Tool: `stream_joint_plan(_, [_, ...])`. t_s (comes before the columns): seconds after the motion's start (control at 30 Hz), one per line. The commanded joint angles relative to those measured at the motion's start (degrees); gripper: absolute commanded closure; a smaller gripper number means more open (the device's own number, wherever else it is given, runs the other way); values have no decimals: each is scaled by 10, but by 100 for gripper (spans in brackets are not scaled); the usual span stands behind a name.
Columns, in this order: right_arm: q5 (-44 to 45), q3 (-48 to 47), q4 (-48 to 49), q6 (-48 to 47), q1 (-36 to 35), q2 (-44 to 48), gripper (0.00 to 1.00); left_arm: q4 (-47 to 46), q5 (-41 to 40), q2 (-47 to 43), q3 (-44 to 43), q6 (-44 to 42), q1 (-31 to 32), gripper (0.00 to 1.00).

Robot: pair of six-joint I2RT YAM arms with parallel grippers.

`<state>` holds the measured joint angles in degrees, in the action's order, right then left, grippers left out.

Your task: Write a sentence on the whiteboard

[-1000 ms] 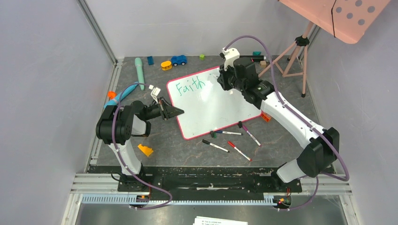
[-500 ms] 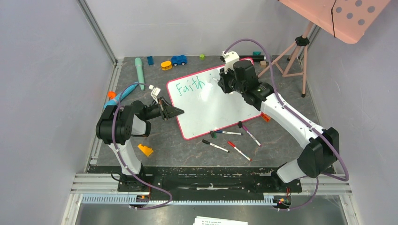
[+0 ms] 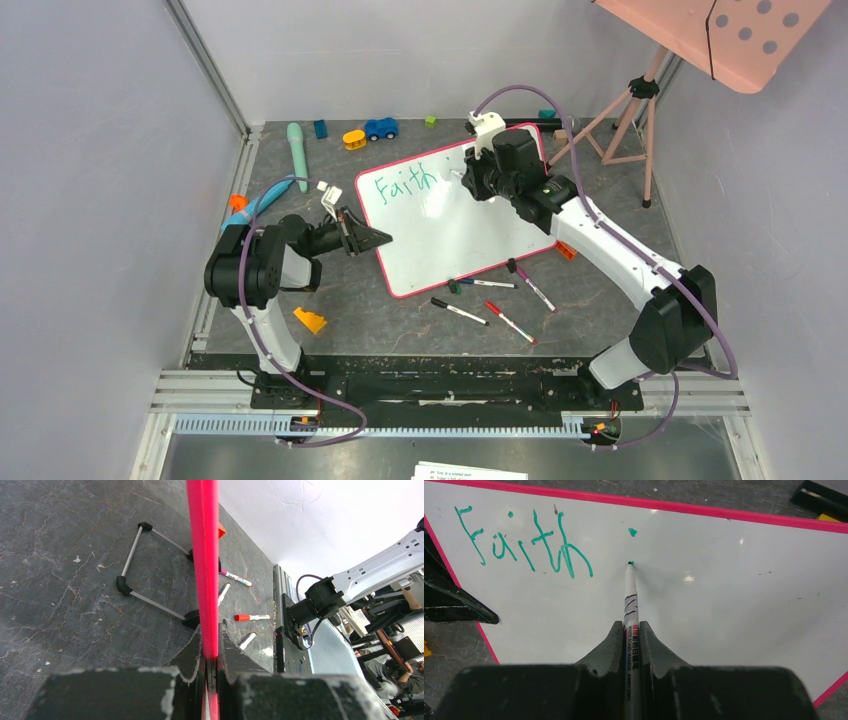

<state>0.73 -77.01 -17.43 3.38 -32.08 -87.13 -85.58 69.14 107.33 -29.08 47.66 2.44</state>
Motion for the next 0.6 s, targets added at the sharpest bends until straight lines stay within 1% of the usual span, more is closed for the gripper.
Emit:
stream_joint_plan(0.0, [-1, -7, 10, 1, 2, 1, 100, -36, 50, 0, 3, -57, 11, 98])
stream_joint_plan(0.3, [-5, 43, 10, 5, 2, 31, 100, -36, 49, 1, 3, -57, 11, 98])
stream_joint_plan(0.57, [-5, 40, 11, 12, 2, 35, 100, -36, 50, 2, 3, -56, 12, 98])
